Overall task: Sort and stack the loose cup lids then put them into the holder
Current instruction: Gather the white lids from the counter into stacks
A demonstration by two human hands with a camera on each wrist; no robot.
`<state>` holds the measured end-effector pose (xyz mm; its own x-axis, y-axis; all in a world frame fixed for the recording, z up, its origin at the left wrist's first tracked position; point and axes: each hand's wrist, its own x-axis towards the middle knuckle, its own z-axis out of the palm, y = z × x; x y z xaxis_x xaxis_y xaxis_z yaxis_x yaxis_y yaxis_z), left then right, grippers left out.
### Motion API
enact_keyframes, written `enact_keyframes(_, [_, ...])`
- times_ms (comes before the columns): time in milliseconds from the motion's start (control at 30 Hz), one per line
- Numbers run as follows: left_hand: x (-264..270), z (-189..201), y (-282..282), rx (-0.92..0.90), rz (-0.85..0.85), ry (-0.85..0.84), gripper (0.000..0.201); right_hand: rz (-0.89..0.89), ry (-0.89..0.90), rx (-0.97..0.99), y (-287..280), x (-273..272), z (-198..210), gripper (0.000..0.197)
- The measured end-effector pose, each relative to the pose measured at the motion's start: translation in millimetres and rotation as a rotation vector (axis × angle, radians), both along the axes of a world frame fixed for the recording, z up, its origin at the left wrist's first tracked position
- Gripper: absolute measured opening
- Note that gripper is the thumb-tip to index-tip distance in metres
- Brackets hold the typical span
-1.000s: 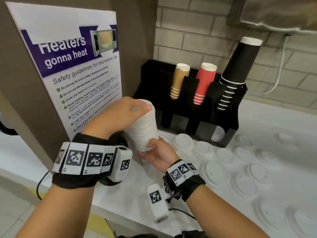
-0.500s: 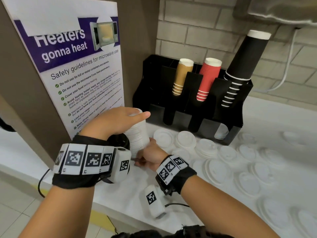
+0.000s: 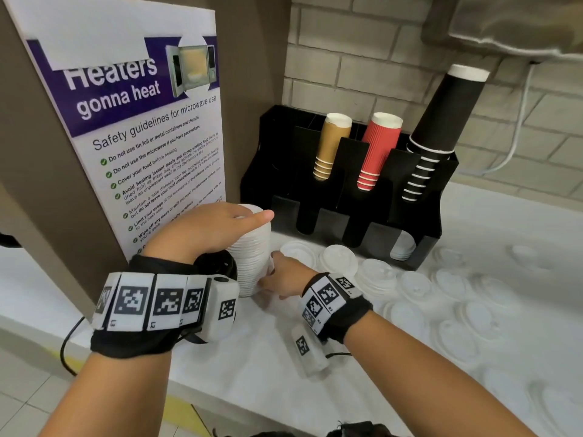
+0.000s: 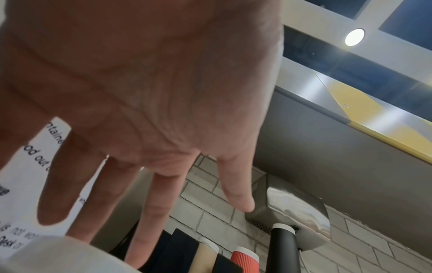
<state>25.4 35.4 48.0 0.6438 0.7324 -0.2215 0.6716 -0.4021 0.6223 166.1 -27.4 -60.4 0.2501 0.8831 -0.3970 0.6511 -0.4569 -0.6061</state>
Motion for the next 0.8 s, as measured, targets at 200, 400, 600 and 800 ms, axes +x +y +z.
enact_keyframes(200, [-0.2, -0.5, 2.3, 0.034, -0.012, 0.059, 0.065, -0.034, 0.056, 0.033, 7.0, -8.1, -3.9, 0.061])
enact_keyframes(400, [-1.3, -3.7, 6.3, 0.054, -0.012, 0.073, 0.071, -0.037, 0.073, 0.028, 11.8, -8.6, -3.5, 0.064])
enact_keyframes(600, [0.0, -2.6, 4.2, 0.063, -0.01, 0.082, 0.068, -0.02, 0.068, 0.043, 13.4, -10.1, -1.6, 0.066])
enact_keyframes(800, [2.2, 12.2, -6.6, 0.139, -0.015, -0.204, 0.063, -0.169, 0.102, 0.166, -6.0, 38.1, 37.6, 0.075])
